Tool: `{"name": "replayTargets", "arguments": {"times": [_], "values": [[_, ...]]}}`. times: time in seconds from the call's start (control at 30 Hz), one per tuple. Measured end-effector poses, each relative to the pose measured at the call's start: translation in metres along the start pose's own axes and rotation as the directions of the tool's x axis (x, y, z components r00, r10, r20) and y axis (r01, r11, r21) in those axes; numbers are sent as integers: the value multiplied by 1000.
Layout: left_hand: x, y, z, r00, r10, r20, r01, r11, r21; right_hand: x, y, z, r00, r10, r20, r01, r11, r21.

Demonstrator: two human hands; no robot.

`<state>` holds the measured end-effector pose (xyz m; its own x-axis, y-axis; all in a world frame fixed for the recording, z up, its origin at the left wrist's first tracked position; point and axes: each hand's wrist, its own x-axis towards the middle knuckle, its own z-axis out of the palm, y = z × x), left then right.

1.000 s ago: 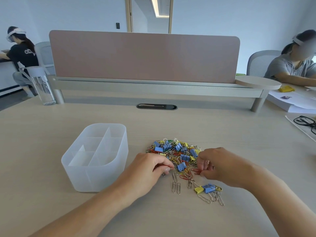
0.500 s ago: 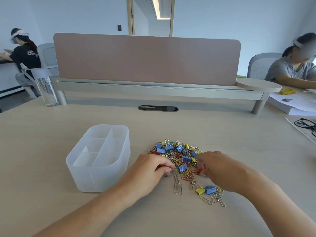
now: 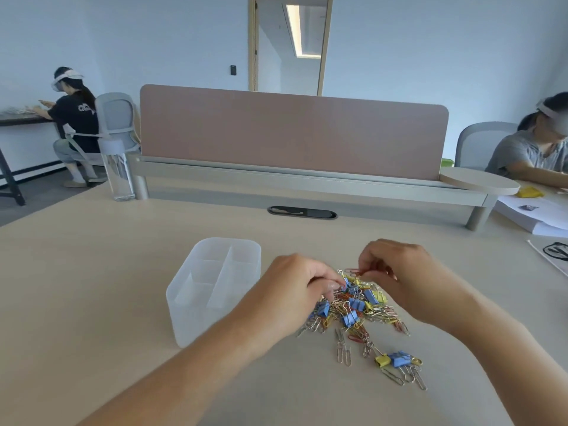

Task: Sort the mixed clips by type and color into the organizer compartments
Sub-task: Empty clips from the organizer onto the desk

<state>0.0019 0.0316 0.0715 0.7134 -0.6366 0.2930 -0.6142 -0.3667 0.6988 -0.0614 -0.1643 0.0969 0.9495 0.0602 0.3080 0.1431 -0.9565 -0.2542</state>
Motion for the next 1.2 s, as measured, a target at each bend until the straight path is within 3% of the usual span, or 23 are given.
{"name": "replayTargets", "arguments": {"times": [0.13,0.23,0.4,0.57,0.77,1.2], "values": [[3,-5,-45,993,-7,-115,6,1000,-13,22,-32,-13,995,-32,-96,42,993,108],[-3,-21,-83,988,-57,-141,69,994,81,40,-56,-4,995,-42,-89,59,978,199],[-28,-51,-131,967,-252,-39,252,920,300,63,-96,28,995,-95,-40,103,878,468],[-45,-68,-142,926,-369,80,304,854,422,79,-129,60,994,-102,44,50,762,646],[-47,-70,-147,923,-373,93,298,847,440,84,-148,82,987,-124,107,16,725,689],[-45,-64,-153,912,-396,110,315,845,432,92,-152,87,975,-111,192,-5,855,519]]}}
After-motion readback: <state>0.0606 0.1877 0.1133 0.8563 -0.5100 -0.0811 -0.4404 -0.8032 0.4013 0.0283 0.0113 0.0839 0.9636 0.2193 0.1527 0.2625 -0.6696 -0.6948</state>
